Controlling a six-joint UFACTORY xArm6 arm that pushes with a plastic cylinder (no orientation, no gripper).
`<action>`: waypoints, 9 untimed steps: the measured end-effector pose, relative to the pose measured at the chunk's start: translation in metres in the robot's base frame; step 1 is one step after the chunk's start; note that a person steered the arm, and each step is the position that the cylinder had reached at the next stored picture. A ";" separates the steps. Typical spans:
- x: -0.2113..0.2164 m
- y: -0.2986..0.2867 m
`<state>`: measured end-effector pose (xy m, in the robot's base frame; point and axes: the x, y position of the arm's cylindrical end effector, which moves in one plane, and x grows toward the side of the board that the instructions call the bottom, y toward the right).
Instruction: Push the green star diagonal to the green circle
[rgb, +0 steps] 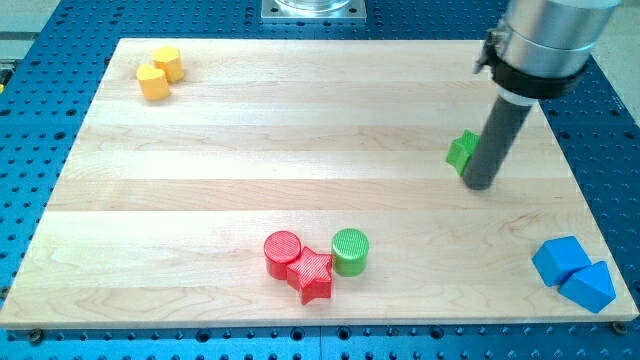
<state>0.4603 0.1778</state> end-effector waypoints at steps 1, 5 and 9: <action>-0.015 0.001; -0.089 -0.035; -0.096 -0.015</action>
<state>0.3648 0.1632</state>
